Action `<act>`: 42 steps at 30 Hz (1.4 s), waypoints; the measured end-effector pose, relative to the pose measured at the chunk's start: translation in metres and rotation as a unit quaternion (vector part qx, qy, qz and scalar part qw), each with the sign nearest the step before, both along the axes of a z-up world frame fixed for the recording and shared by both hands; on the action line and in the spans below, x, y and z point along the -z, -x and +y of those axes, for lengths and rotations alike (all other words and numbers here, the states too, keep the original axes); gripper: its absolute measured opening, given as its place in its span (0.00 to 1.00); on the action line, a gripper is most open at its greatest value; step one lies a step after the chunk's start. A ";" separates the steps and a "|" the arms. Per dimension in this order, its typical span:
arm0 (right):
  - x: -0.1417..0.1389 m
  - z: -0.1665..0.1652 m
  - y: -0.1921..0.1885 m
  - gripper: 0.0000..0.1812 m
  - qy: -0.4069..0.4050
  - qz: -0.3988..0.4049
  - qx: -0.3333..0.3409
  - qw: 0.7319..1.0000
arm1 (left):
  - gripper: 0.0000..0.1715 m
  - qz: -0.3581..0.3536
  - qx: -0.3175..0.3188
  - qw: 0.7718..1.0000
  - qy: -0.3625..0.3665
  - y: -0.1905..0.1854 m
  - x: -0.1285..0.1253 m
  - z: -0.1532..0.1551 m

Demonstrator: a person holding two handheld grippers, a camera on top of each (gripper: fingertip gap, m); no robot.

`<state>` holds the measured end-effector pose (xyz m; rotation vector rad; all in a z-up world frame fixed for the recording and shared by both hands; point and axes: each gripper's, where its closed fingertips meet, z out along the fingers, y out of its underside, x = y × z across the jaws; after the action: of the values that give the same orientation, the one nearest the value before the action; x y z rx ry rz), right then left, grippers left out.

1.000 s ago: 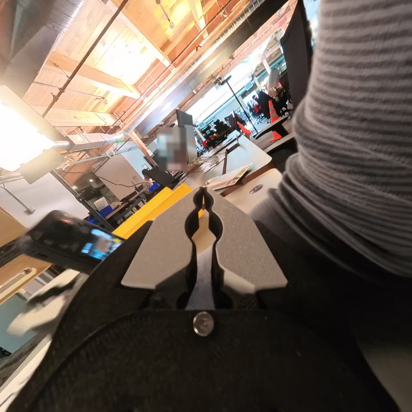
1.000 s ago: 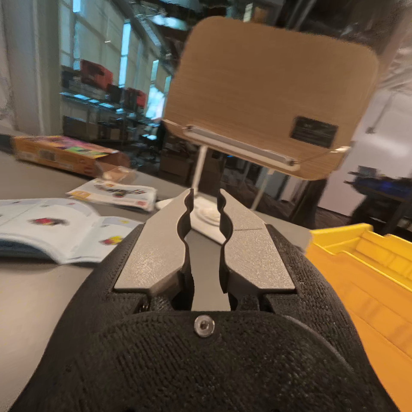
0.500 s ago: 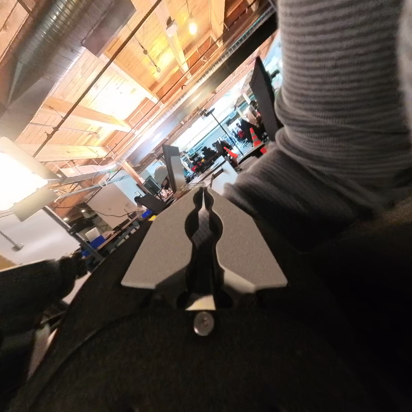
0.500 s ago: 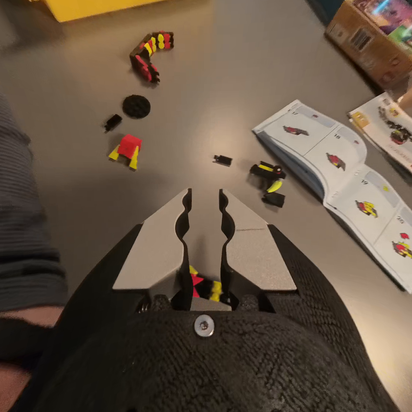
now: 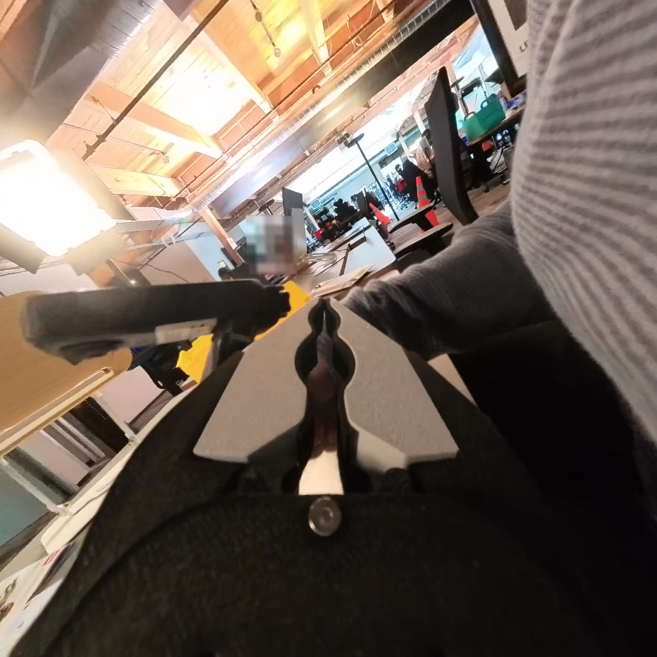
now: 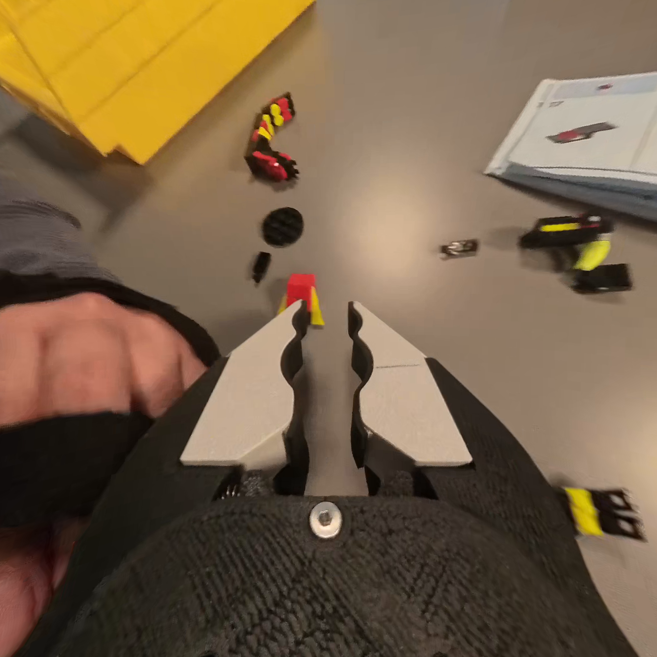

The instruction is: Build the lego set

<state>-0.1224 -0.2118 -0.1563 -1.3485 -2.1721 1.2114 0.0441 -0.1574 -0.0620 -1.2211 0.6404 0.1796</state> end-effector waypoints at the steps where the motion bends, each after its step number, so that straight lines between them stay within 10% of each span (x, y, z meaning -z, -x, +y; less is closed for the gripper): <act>1: 0.001 -0.008 0.000 0.13 0.007 -0.008 -0.003 1.000 | 0.00 0.010 0.002 1.000 -0.001 -0.003 0.001 -0.001; 29: 0.009 -0.015 0.001 0.11 -0.072 -0.010 -0.036 0.997 | 0.00 0.017 0.022 1.000 0.007 -0.016 0.004 -0.007; 42: -0.033 0.136 -0.055 0.11 -0.081 0.069 0.171 0.979 | 0.00 0.014 -0.021 1.000 0.010 0.001 0.004 0.003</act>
<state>-0.0676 -0.0758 -0.1230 -1.4466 -1.8063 0.9439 0.0432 -0.1543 -0.0665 -1.2539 0.6415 0.2259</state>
